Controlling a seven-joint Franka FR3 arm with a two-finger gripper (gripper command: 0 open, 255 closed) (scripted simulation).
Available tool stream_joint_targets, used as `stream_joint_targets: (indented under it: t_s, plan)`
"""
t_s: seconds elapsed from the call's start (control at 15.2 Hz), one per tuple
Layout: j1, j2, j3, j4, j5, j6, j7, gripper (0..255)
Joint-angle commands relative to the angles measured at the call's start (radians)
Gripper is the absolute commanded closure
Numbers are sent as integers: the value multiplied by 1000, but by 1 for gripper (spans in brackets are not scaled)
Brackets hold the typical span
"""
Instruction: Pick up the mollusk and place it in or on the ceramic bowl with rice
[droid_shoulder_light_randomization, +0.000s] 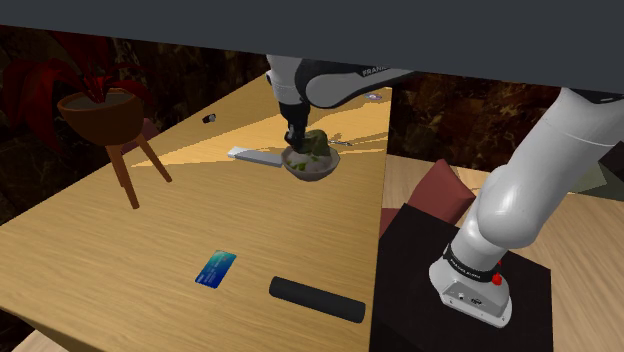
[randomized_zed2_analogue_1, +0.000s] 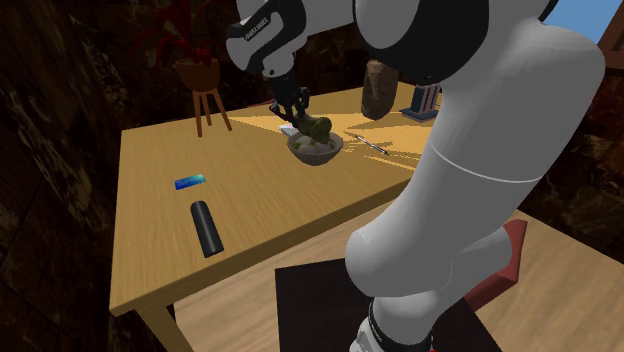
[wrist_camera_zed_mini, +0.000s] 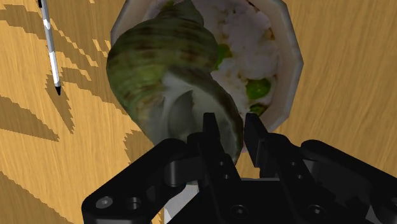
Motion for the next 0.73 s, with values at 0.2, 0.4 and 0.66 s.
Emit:
stream_joint_targets:
  t_s: [0.2,0.4,0.66]
  plan:
    - [0,0,0,-3,0,2,1,255]
    - [0,0,0,-3,0,3,1,0]
    - [4,-4,4,25,5,-30,-2,0]
